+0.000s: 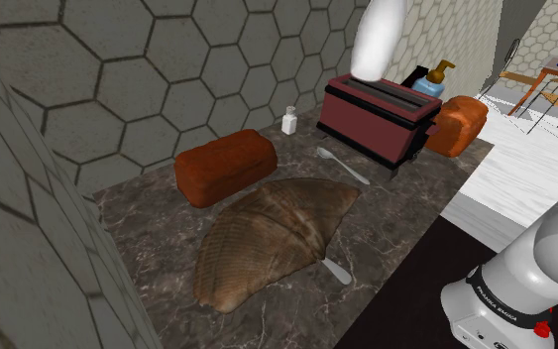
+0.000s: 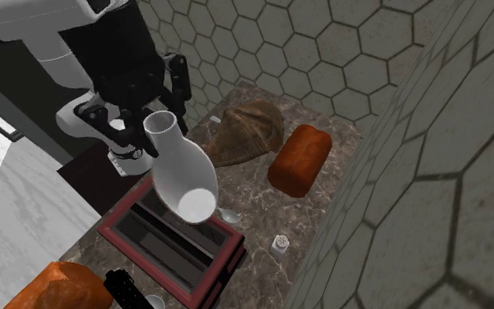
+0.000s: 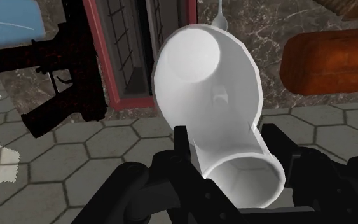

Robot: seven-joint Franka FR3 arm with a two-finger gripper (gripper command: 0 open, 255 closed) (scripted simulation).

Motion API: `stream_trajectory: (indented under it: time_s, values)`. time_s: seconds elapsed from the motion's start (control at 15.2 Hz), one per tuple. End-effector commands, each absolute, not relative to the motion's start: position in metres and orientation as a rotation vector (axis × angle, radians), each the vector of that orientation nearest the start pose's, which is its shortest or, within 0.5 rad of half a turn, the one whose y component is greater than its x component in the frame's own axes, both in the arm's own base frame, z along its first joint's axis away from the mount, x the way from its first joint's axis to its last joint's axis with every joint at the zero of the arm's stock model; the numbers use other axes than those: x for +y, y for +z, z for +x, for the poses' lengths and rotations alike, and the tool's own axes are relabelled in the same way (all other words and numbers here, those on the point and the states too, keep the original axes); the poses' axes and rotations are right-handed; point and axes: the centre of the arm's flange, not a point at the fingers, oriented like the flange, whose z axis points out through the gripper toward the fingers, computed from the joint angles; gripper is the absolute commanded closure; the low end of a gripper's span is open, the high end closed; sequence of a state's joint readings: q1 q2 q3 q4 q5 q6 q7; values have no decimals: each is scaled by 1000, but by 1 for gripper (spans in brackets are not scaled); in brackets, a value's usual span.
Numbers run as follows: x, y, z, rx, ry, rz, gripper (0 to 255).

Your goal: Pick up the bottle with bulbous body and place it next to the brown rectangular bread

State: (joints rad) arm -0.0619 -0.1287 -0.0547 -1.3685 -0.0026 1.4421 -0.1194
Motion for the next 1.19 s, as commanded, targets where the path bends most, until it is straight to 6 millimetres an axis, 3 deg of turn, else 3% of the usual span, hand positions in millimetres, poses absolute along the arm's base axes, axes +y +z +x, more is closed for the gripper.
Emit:
stream_trajectory:
  time_s: [0.0, 1.12]
  values:
    - [-73, 778, 460, -4, -318, -3145, 255]
    - [-196, 830, 280, -4, -318, -3145, 255]
